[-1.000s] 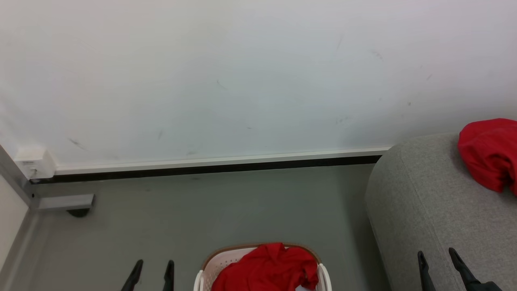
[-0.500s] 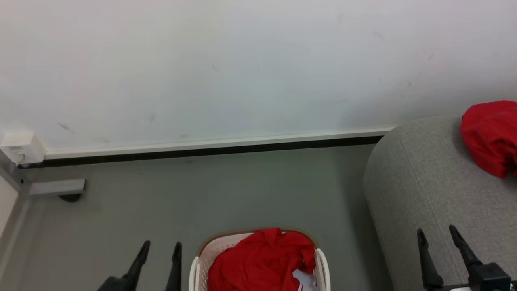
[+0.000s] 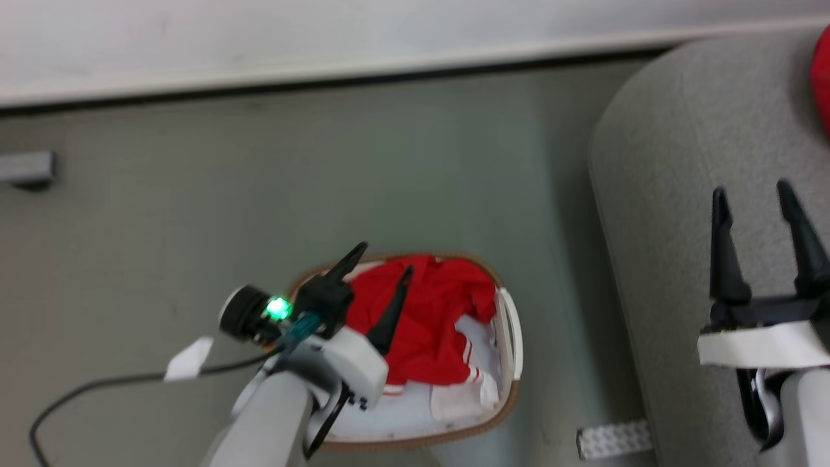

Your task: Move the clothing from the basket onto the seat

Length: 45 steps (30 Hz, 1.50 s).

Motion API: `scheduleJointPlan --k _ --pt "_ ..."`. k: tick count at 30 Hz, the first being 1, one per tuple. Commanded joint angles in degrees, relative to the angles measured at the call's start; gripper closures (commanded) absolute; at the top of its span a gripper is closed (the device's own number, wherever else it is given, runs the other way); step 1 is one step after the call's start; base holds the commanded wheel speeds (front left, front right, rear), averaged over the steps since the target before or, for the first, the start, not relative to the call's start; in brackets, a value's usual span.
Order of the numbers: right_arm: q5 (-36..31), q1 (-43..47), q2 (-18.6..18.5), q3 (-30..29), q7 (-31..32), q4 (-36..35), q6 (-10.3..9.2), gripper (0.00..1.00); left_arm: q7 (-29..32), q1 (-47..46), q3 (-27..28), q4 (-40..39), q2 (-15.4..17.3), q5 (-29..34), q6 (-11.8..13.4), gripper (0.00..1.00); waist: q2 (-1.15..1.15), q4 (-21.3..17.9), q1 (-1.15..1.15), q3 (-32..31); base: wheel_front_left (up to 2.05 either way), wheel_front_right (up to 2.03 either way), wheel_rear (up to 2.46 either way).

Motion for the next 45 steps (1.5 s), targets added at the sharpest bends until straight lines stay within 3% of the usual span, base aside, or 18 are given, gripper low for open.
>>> scheduleJointPlan --k 1,5,13,26,33,34,35,40,45 --pt "0.56 -2.37 -0.08 -0.33 0.03 -0.95 -0.17 0.00 1.47 -2.69 -1.06 1.49 0.02 1.27 -0.19 0.00 0.00 -3.12 -0.02 10.87 0.00 0.00 0.00" --pt "1.92 -6.90 -0.09 -0.71 0.04 -3.45 -0.17 0.00 5.55 -9.54 -3.68 6.57 -0.13 2.50 -0.11 0.00 0.00 -4.80 -0.02 18.05 0.00 0.00 0.00" --pt "3.87 -11.13 -0.06 0.10 0.03 -8.15 -0.17 0.00 11.95 -18.59 -4.19 18.55 -0.38 2.89 3.47 0.00 0.00 -6.75 -0.02 28.33 0.00 0.00 0.00" --pt "6.19 -10.98 -0.07 2.30 0.03 -15.27 -0.17 0.00 10.64 -29.17 -2.03 32.67 1.32 3.14 9.20 0.00 0.00 -9.44 -0.02 36.34 0.00 0.00 0.00" --pt "6.21 -8.90 -0.07 1.52 0.03 -16.26 -0.17 0.00 8.90 -32.51 -2.89 39.26 1.90 3.39 9.32 0.00 0.00 -10.02 -0.02 38.15 0.00 0.00 0.00" --pt "6.17 -8.70 -0.06 1.45 0.03 -16.25 -0.17 0.00 8.42 -32.91 -3.06 39.98 1.78 3.34 9.19 0.29 0.00 -9.97 -0.02 38.17 0.00 0.00 0.00" --pt "6.17 -8.62 -0.07 1.31 0.03 -16.18 -0.17 0.00 8.02 -33.20 -3.30 40.65 1.61 3.28 8.91 1.00 0.00 -9.88 -0.02 38.11 0.00 0.00 0.00" --pt "5.64 -8.51 -0.07 0.86 0.03 -14.57 -0.17 0.00 5.19 -33.09 -4.15 42.98 0.47 1.70 7.56 1.00 0.00 -8.60 -0.02 35.36 0.00 0.00 0.00" --pt "4.98 -7.45 -0.08 -0.02 0.03 -12.13 -0.17 0.00 0.20 -30.46 -4.22 43.24 -0.41 -1.08 6.83 1.00 0.00 -5.60 -0.02 28.60 0.00 0.00 0.00"
